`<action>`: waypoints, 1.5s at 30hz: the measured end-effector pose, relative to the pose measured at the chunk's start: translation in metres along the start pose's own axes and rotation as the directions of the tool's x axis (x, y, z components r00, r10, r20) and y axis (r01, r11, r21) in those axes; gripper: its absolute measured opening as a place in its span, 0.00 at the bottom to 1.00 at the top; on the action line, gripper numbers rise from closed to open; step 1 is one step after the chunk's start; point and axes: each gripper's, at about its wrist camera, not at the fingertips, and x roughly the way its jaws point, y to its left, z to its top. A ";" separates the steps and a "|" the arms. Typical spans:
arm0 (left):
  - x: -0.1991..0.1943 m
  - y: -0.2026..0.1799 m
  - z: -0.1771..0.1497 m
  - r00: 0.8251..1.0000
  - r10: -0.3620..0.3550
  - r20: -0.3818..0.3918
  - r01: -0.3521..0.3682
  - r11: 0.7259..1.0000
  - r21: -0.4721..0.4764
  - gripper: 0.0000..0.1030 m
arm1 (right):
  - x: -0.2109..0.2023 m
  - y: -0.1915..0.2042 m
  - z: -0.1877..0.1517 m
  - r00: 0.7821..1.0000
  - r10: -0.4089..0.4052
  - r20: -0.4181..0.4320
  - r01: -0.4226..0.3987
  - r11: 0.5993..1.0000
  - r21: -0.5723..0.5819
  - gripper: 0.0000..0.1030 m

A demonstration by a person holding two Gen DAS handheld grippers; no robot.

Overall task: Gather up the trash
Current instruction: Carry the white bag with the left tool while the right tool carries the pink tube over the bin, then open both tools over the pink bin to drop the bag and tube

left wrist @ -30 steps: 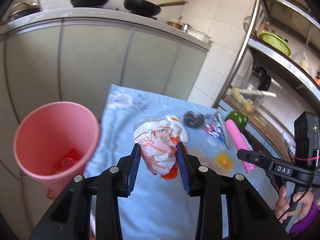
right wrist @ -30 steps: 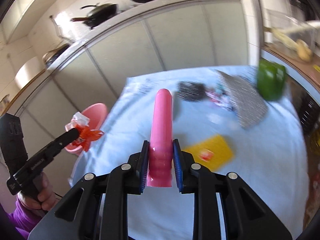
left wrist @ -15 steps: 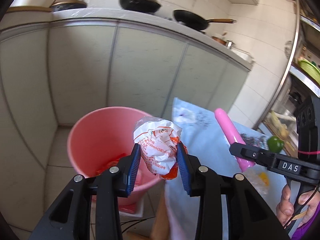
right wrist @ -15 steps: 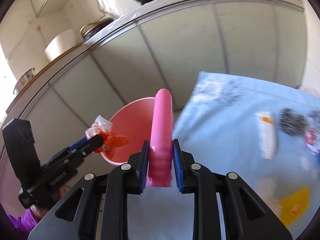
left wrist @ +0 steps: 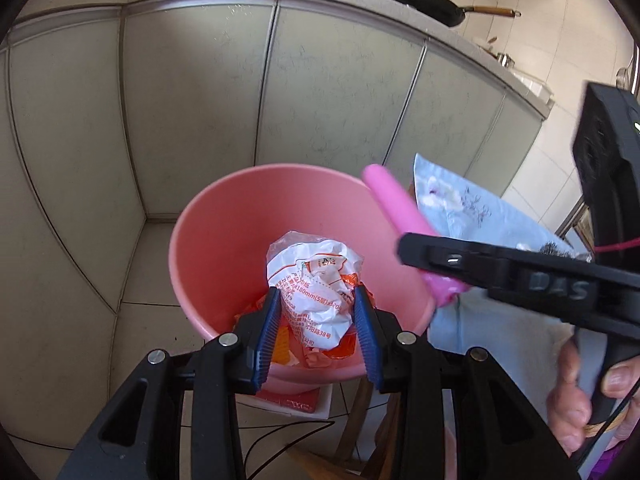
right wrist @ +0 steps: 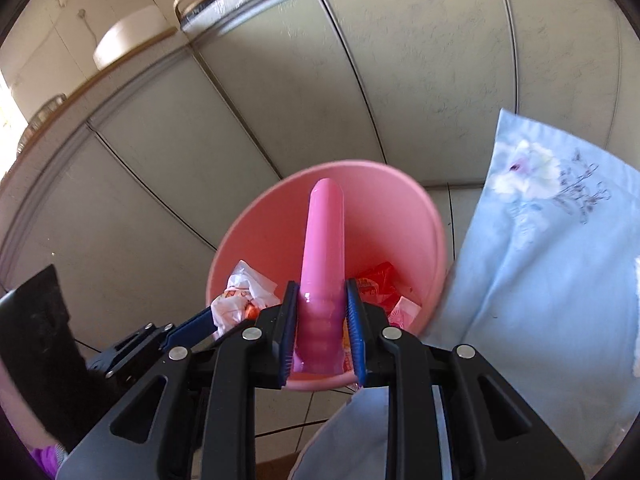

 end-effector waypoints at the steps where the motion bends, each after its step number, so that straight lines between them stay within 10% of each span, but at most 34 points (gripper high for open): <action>1: 0.003 -0.001 -0.001 1.000 0.000 -0.009 0.000 1.000 0.007 0.35 | 0.006 0.000 -0.001 1.000 -0.005 -0.012 0.005 1.000 0.004 0.23; 45: -0.007 -0.006 -0.004 0.998 0.009 -0.056 -0.009 1.000 -0.005 0.42 | 0.001 0.007 -0.022 0.998 -0.053 -0.025 0.053 0.999 -0.007 0.24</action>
